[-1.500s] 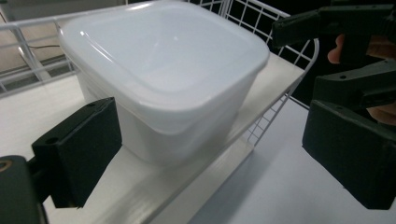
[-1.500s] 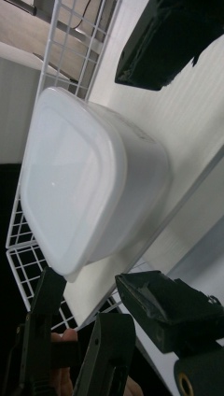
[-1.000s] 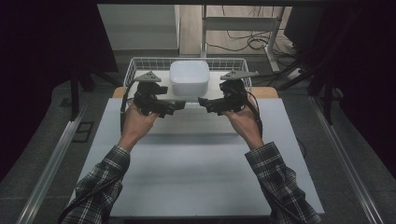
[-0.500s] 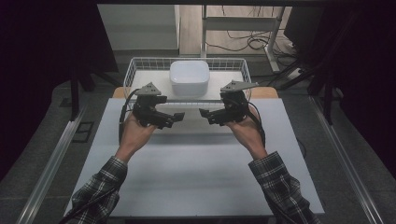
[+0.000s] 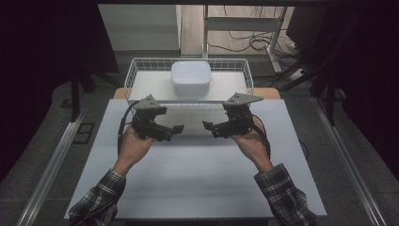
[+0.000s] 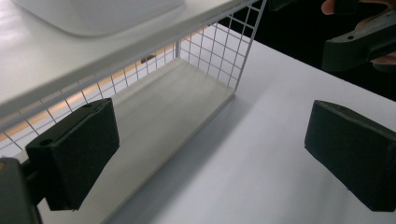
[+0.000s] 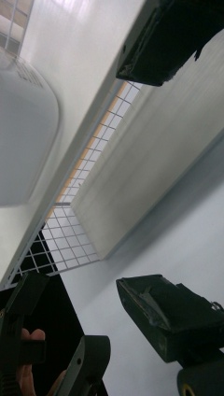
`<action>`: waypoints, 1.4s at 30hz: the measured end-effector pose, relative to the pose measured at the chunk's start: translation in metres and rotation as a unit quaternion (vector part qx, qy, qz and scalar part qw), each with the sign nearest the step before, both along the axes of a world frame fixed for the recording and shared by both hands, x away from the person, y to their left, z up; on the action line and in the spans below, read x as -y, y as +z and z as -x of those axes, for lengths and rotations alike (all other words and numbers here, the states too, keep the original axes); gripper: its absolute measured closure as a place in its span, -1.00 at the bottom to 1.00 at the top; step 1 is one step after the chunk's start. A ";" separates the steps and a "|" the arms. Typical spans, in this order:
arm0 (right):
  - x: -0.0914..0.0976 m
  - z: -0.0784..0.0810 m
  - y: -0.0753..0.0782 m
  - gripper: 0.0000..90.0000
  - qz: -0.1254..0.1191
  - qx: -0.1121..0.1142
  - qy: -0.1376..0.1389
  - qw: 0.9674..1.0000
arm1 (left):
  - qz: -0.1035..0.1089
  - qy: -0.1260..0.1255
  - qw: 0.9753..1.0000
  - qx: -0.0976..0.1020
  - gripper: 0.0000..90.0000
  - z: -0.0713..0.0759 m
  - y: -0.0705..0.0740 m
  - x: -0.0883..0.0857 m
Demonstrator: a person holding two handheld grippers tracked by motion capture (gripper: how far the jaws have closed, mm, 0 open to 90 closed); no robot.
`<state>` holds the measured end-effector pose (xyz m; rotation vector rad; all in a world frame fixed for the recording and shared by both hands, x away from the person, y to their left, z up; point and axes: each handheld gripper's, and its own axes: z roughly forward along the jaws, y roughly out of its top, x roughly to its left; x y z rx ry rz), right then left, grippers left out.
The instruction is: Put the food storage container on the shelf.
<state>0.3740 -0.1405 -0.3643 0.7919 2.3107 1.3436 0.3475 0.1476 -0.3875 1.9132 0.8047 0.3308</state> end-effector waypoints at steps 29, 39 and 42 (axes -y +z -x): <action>0.013 0.032 -0.050 -1.00 -0.001 -0.014 0.017 1.000 | 0.010 -0.002 1.000 -0.016 -0.93 0.039 -0.060 -0.002; 0.023 0.043 -0.063 -1.00 0.015 -0.012 0.007 1.000 | -0.001 -0.003 1.000 -0.027 -0.92 0.051 -0.074 -0.002; 0.028 0.049 -0.065 -1.00 0.013 -0.012 0.005 1.000 | -0.004 -0.003 1.000 -0.029 -0.92 0.059 -0.077 -0.004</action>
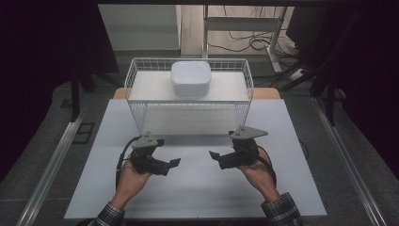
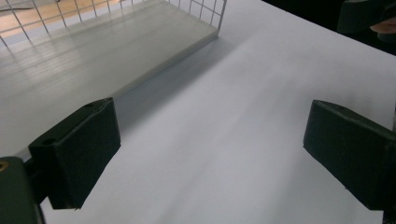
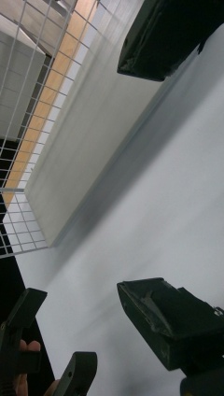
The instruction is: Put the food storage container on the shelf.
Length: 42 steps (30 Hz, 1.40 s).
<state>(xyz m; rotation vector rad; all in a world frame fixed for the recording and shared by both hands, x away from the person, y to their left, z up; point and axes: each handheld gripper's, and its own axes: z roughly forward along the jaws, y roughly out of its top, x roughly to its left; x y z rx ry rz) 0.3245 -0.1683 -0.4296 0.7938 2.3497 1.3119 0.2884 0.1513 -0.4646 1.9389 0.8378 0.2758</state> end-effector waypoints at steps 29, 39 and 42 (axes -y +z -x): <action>0.019 0.033 -0.031 -1.00 0.021 -0.006 -0.007 1.000 | -0.019 0.020 1.000 -0.003 -0.92 0.034 -0.034 -0.013; 0.029 0.040 -0.040 -1.00 0.030 -0.009 -0.019 0.999 | -0.026 0.028 0.999 -0.007 -0.93 0.041 -0.041 -0.019; 0.032 0.042 -0.042 -1.00 0.033 -0.011 -0.023 0.999 | -0.024 0.032 0.999 -0.010 -0.93 0.043 -0.044 -0.022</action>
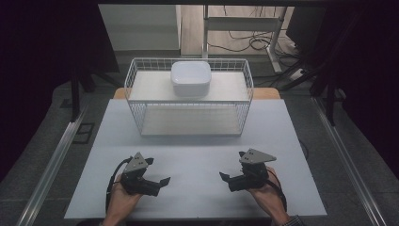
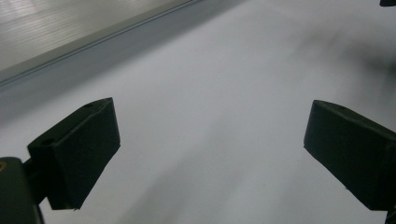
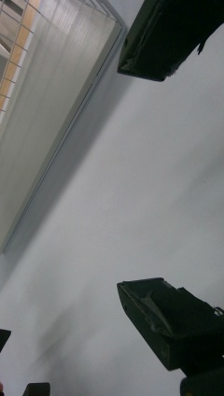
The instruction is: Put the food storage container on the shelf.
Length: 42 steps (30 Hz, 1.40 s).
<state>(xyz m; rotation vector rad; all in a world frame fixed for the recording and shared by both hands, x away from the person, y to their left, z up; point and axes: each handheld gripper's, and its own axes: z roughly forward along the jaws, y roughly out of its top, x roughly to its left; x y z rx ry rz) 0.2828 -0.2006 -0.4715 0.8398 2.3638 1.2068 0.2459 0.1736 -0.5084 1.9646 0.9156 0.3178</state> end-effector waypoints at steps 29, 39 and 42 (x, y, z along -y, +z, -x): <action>0.039 0.019 -0.004 -1.00 0.010 0.008 -0.059 0.998 | -0.012 0.048 0.999 -0.012 -0.95 0.024 -0.007 -0.040; 0.055 0.028 -0.006 -1.00 0.009 0.006 -0.080 0.997 | -0.013 0.067 0.997 -0.027 -0.96 0.037 -0.014 -0.055; 0.061 0.032 -0.008 -1.00 0.010 0.003 -0.090 0.996 | -0.010 0.077 0.997 -0.029 -0.96 0.041 -0.016 -0.062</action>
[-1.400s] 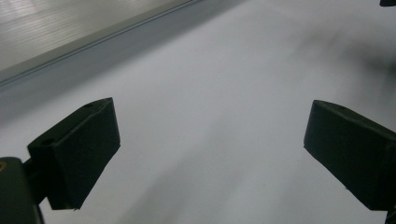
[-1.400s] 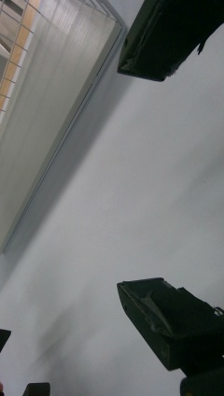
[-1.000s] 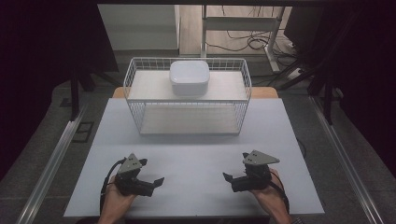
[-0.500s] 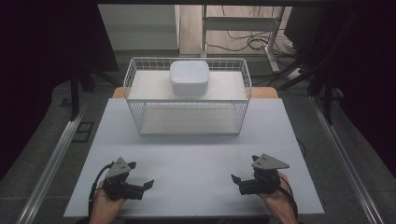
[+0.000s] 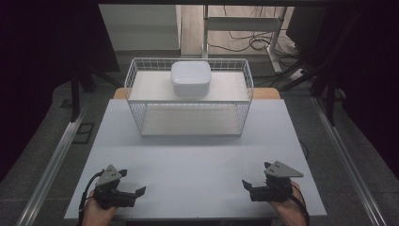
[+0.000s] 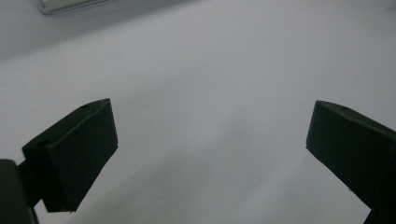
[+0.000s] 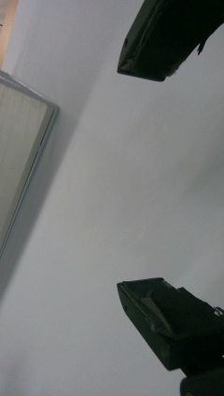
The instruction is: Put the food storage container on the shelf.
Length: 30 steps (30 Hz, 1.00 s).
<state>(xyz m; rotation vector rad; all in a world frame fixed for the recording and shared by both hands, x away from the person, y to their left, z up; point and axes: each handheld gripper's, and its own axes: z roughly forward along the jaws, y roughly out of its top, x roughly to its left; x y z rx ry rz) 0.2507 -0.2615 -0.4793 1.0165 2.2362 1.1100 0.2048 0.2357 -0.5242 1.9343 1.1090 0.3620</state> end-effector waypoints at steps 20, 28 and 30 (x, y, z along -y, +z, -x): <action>0.027 0.018 -0.022 -1.00 0.005 -0.052 -0.036 0.998 | 0.012 0.024 1.000 -0.011 -0.96 0.011 -0.004 -0.015; 0.029 0.017 -0.022 -1.00 -0.001 -0.056 -0.046 0.997 | 0.011 0.030 0.999 -0.021 -0.94 0.009 -0.005 -0.016; 0.029 0.016 -0.022 -1.00 -0.004 -0.060 -0.048 0.997 | 0.009 0.030 0.999 -0.022 -0.94 0.009 -0.005 -0.015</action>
